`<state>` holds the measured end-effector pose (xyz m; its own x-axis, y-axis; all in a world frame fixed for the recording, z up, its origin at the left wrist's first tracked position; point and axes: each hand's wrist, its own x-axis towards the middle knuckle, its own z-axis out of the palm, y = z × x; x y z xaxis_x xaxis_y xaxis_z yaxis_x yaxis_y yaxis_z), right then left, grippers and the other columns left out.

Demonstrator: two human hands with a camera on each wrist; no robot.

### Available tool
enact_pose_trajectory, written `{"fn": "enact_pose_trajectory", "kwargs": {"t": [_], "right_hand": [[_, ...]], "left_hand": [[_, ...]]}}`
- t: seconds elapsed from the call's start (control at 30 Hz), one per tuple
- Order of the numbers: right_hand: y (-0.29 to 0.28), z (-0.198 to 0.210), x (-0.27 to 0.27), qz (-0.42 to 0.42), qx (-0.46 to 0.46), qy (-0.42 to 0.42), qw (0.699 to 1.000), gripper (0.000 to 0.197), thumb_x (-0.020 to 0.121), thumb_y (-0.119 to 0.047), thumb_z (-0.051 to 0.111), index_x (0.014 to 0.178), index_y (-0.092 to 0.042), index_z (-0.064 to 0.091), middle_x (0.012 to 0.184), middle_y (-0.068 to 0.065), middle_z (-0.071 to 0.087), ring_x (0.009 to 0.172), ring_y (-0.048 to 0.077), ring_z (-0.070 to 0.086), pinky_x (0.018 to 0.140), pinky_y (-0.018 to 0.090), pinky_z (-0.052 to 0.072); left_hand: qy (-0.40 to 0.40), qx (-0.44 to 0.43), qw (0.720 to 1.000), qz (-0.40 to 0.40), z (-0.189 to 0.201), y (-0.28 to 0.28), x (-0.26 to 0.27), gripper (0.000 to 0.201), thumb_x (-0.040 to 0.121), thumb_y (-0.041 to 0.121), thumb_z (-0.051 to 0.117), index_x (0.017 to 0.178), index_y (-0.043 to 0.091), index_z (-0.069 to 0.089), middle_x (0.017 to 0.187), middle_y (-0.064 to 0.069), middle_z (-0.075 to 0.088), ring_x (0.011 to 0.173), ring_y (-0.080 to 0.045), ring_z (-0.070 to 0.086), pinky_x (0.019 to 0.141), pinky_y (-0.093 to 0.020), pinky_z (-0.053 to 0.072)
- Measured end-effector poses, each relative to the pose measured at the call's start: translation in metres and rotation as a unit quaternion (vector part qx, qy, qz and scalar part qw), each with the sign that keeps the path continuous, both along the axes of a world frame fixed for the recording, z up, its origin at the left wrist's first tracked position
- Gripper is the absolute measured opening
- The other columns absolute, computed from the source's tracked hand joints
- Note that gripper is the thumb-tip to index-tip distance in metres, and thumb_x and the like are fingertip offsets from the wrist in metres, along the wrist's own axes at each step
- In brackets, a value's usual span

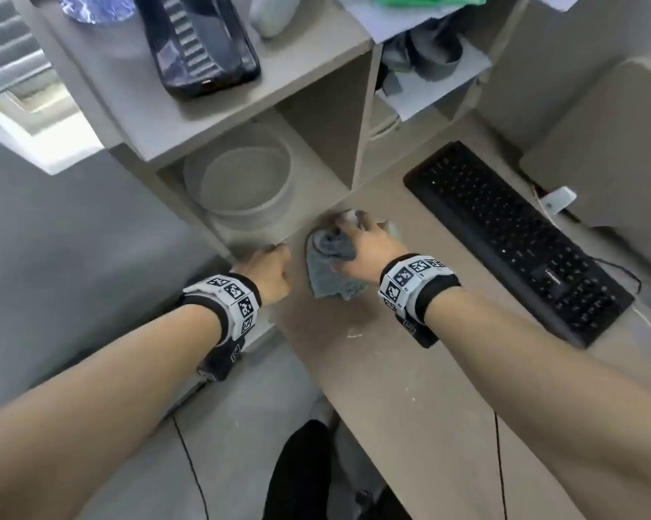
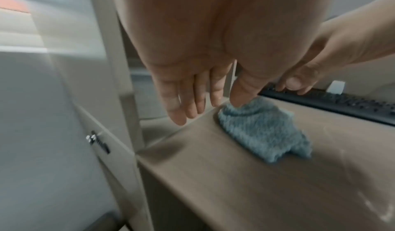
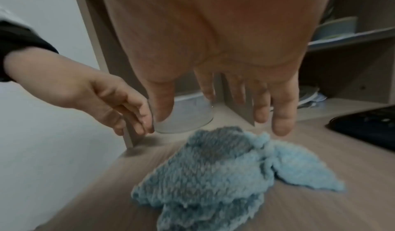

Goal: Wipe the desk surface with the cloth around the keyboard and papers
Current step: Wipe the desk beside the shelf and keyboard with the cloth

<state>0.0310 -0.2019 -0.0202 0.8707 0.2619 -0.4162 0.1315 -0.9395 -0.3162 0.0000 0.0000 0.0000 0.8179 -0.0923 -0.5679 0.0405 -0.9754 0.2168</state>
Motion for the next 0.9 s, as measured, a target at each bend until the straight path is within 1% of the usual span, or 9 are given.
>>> {"fn": "enact_pose_trajectory", "kwargs": {"t": [0.07,0.13,0.27,0.4,0.5,0.6,0.73,0.8,0.9], "right_hand": [[0.009,-0.019,0.005,0.009,-0.014,0.009,1.000,0.085,0.082,-0.057,0.064,0.153,-0.038,0.020,0.163,0.005,0.008,0.144,0.044,0.016,0.112,0.057,0.029],[0.018,-0.038,0.007,0.024,-0.046,0.028,0.998,0.084,0.083,-0.056,0.063,0.153,-0.042,0.018,0.165,-0.002,0.000,0.148,0.041,0.005,0.113,0.061,0.022],[0.020,-0.063,-0.002,0.051,-0.088,0.023,0.994,0.075,0.087,-0.043,0.062,0.152,-0.041,0.024,0.163,-0.004,0.008,0.145,0.040,0.009,0.110,0.061,0.028],[-0.017,-0.068,-0.012,0.014,-0.060,0.004,0.998,0.069,0.087,-0.041,0.062,0.149,-0.036,0.032,0.158,0.000,0.020,0.139,0.041,0.021,0.105,0.054,0.039],[-0.064,-0.067,-0.008,-0.088,-0.069,-0.003,0.994,0.064,0.088,-0.037,0.062,0.147,-0.035,0.036,0.156,0.003,0.024,0.134,0.041,0.028,0.102,0.052,0.042],[-0.072,-0.069,-0.009,-0.134,-0.090,0.004,0.987,0.065,0.089,-0.033,0.060,0.148,-0.032,0.033,0.156,0.007,0.021,0.136,0.044,0.025,0.103,0.054,0.040],[-0.006,-0.082,-0.046,-0.010,-0.085,0.011,0.996,0.073,0.087,-0.019,0.058,0.151,-0.028,0.025,0.161,0.012,0.002,0.142,0.053,0.005,0.112,0.064,0.024],[0.010,-0.084,-0.069,0.059,-0.073,0.018,0.995,0.079,0.088,-0.022,0.062,0.154,-0.025,0.020,0.163,0.011,-0.002,0.145,0.052,-0.002,0.113,0.067,0.016],[-0.022,-0.083,-0.069,0.076,-0.080,0.009,0.994,0.090,0.080,-0.041,0.073,0.154,-0.023,0.025,0.164,0.010,0.006,0.145,0.049,0.007,0.110,0.068,0.026]], "left_hand": [[-0.001,-0.004,1.000,-0.002,-0.017,0.007,0.002,0.022,0.086,0.015,0.051,0.108,0.012,0.047,0.114,-0.011,0.056,0.108,-0.033,0.058,0.085,-0.037,0.046],[0.003,0.018,1.000,0.005,-0.032,0.014,0.001,0.044,0.087,0.015,0.050,0.130,0.009,0.044,0.139,-0.012,0.047,0.128,-0.031,0.046,0.103,-0.036,0.037],[-0.026,0.035,0.999,0.007,-0.041,0.017,0.000,0.060,0.090,0.012,0.049,0.147,0.006,0.031,0.157,-0.009,0.028,0.146,-0.024,0.021,0.115,-0.029,0.014],[-0.024,0.031,0.999,0.019,-0.046,0.015,0.001,0.059,0.088,0.012,0.051,0.145,0.006,0.034,0.155,-0.010,0.030,0.145,-0.026,0.022,0.114,-0.030,0.017],[-0.019,0.023,0.999,0.028,-0.049,0.013,0.003,0.062,0.085,0.013,0.053,0.144,0.006,0.036,0.153,-0.011,0.034,0.143,-0.030,0.025,0.115,-0.033,0.022],[-0.014,0.021,0.999,0.042,-0.056,0.010,0.003,0.064,0.081,0.014,0.054,0.143,0.009,0.037,0.150,-0.010,0.036,0.140,-0.032,0.028,0.113,-0.036,0.028],[-0.016,0.025,0.999,0.038,-0.066,0.012,-0.001,0.070,0.076,0.014,0.056,0.144,0.012,0.036,0.153,-0.010,0.031,0.143,-0.034,0.023,0.116,-0.036,0.025],[-0.011,0.024,0.999,0.037,-0.068,0.015,-0.002,0.073,0.077,0.013,0.055,0.146,0.015,0.033,0.157,-0.008,0.026,0.145,-0.033,0.018,0.118,-0.035,0.021],[-0.013,0.019,0.999,0.029,-0.069,0.021,0.001,0.074,0.078,0.013,0.055,0.148,0.018,0.033,0.157,-0.005,0.024,0.145,-0.033,0.016,0.119,-0.035,0.019]]}}
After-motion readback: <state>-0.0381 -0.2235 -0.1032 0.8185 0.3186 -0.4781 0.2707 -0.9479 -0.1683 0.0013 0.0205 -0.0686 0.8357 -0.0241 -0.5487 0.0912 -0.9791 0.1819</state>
